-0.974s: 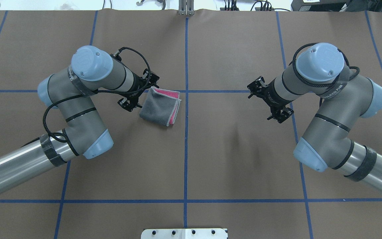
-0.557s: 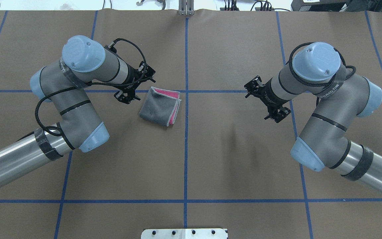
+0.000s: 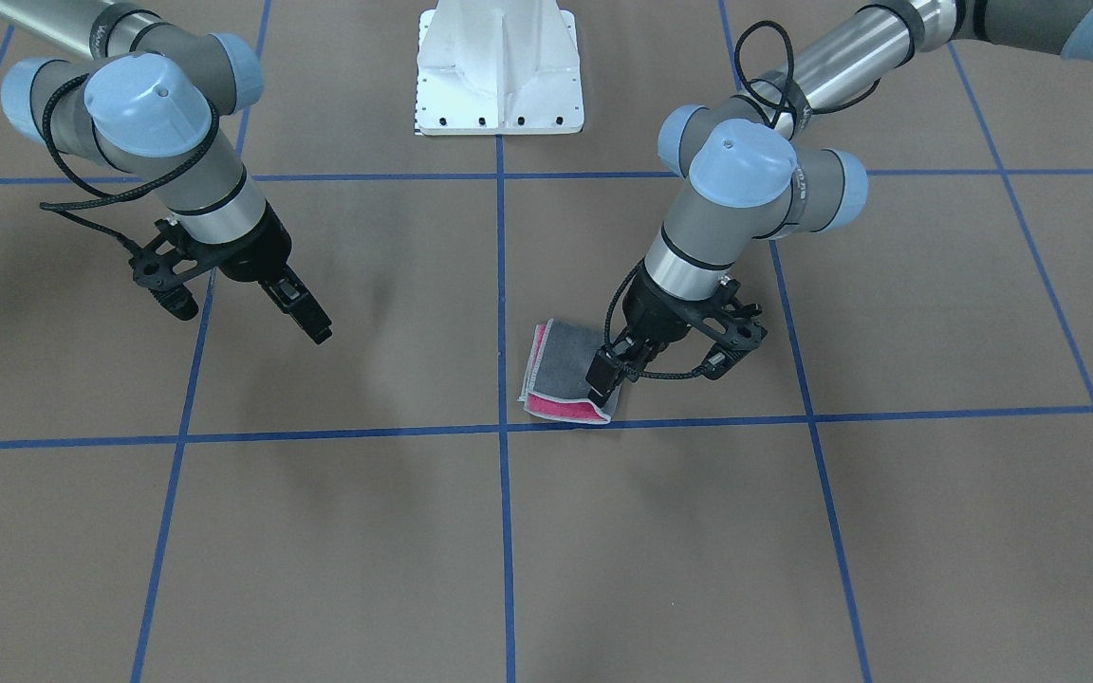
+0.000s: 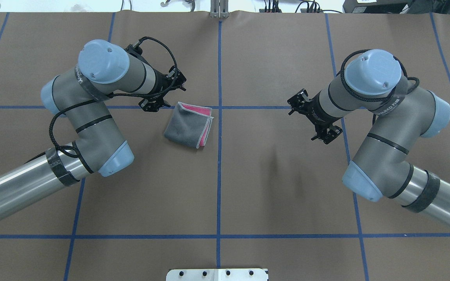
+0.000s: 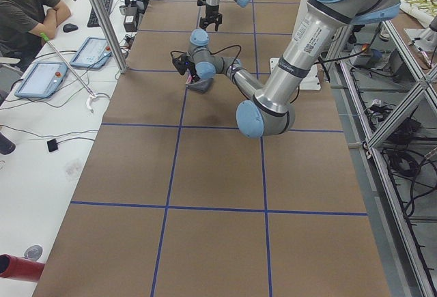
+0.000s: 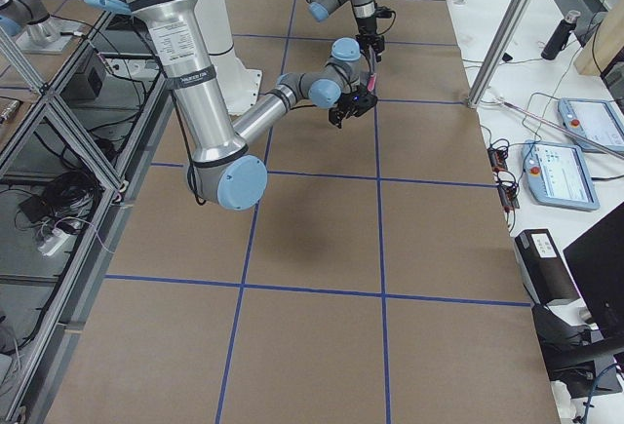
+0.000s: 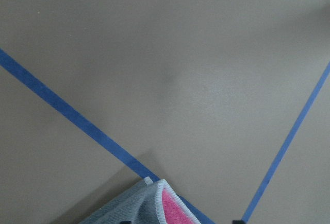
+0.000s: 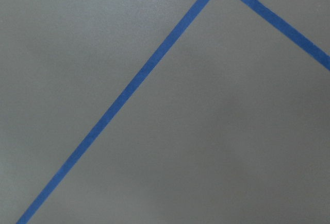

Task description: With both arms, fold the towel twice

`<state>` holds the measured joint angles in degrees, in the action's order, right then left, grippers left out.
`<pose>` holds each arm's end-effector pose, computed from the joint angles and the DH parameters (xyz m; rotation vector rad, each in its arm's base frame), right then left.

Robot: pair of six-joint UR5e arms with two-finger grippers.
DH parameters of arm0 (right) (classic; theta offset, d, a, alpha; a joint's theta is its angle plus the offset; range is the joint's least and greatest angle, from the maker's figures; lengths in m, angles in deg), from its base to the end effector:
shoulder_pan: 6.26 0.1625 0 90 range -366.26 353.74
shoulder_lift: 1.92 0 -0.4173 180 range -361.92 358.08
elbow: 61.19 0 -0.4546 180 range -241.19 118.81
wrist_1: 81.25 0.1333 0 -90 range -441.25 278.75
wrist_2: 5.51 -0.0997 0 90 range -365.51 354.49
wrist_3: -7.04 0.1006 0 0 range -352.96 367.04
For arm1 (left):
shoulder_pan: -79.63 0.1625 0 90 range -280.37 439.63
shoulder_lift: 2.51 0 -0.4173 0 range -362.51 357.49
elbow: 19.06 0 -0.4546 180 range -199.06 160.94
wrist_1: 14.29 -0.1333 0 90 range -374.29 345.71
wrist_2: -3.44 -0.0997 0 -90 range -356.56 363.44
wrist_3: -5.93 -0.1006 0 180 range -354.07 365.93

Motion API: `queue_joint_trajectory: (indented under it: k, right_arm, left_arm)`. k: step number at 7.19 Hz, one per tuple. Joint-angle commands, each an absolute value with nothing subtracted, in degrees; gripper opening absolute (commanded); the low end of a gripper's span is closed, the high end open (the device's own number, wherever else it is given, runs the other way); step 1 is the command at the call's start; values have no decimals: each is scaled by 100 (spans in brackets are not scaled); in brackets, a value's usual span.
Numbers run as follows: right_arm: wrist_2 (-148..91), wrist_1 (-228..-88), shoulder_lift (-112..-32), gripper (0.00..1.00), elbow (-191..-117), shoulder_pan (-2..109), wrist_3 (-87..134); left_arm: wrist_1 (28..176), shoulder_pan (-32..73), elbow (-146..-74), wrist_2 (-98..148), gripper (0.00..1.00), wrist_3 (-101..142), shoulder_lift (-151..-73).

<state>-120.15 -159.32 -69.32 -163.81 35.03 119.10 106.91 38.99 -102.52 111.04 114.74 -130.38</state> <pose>-0.4406 -0.5085 0.2747 -0.2729 -0.8942 0.8506 0.5215 -0.5832 0.2113 -0.0678 1.1448 -0.7581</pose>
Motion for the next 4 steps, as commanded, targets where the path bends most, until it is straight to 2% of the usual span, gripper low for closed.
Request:
queue_joint_trajectory:
  k: [1, 3, 4]
  right_arm:
    - [-11994, -15885, -6924, 100, -16437, 3767, 11579]
    - [-11985, -15903, -6942, 100, -16394, 3882, 11357]
    - [-11994, -15920, -6977, 100, -16385, 3961, 11226]
  left_arm:
    - [10744, 3719, -10308, 11137, 74, 11090, -13056]
    - [10726, 3858, -10029, 11128, 77, 11070, -13213]
    - [10717, 3911, -9418, 11119, 77, 11096, -13702]
